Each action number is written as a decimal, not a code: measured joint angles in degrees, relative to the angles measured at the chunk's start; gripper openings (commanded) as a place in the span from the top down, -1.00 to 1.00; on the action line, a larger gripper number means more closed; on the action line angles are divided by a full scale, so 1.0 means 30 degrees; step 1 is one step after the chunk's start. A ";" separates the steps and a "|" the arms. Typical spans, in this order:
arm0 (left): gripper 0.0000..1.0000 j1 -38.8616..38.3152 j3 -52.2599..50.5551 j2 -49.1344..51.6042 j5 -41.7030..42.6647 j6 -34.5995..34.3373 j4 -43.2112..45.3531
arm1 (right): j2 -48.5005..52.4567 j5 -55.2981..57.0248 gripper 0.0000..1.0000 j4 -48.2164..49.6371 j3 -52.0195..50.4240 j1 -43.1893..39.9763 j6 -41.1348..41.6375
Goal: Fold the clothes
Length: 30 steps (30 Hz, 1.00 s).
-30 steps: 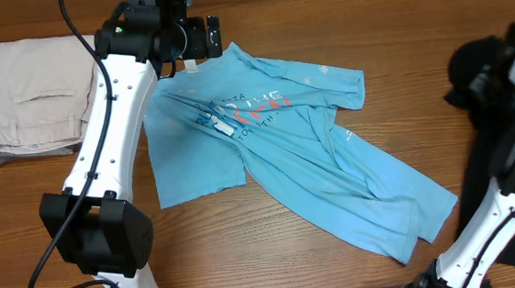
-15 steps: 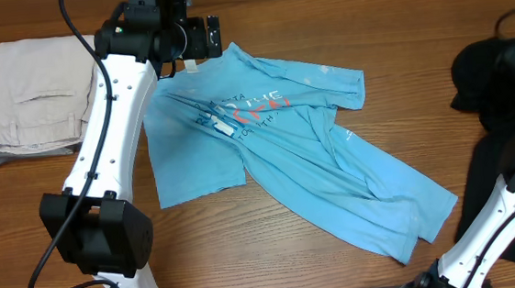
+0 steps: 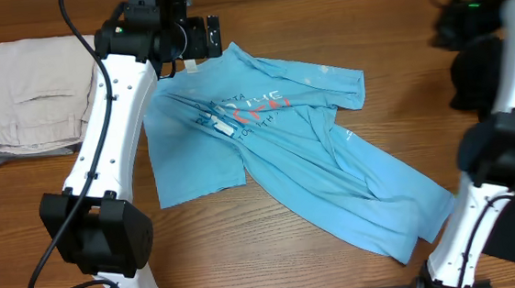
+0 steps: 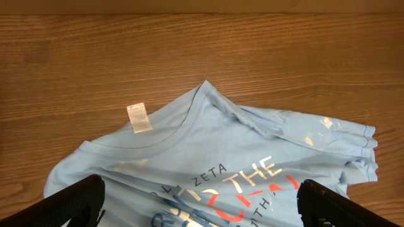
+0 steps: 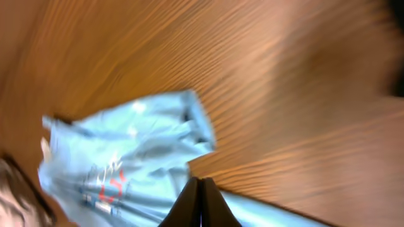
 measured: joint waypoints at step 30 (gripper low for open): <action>-1.00 0.0000 0.0000 0.0000 0.0000 0.0000 0.0000 | -0.0379 0.5209 0.88 1.5555 -1.3726 0.8182 0.0015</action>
